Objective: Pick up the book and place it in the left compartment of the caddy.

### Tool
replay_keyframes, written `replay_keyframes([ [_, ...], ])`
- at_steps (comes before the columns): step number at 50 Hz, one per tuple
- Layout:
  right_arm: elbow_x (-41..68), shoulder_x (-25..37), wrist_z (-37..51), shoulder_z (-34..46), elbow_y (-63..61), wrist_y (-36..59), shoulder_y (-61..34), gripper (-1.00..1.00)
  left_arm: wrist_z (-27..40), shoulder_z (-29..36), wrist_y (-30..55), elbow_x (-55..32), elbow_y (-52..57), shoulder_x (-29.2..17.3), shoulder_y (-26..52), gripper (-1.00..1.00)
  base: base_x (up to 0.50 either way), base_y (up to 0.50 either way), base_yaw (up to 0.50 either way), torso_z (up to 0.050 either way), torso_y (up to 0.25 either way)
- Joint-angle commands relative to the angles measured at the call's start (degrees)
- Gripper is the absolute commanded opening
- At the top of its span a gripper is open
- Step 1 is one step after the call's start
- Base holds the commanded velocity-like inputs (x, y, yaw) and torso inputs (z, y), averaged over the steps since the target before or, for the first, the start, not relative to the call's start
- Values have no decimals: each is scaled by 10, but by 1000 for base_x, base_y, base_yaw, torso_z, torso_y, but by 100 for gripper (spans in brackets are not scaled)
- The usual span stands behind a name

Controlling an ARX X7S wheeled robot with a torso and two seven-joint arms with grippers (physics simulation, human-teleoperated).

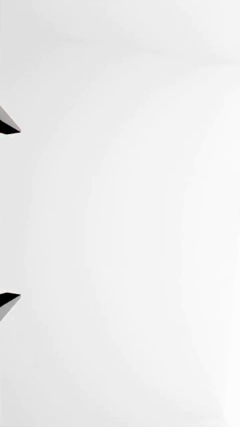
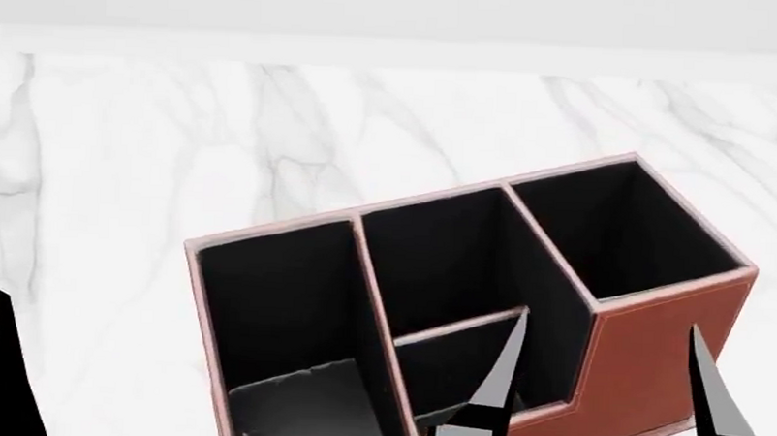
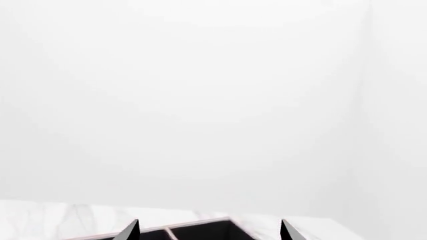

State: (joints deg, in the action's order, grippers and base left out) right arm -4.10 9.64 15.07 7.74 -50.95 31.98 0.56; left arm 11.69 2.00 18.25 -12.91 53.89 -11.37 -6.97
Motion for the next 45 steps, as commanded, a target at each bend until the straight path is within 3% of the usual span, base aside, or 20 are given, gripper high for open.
replay_keyframes([
  [1,4,5,5,-2,-6,5,0,100,5,-3,-7,-10,-2,-5,-1,100,0,0,0,50,0],
  [34,15,20,24,-2,-18,23,-5,100,24,19,-2,6,-8,-22,2,100,0,0,0,45,-157],
  [45,30,-1,48,-22,-11,34,-11,100,30,11,-12,-20,-36,-24,4,100,0,0,0,0,0],
])
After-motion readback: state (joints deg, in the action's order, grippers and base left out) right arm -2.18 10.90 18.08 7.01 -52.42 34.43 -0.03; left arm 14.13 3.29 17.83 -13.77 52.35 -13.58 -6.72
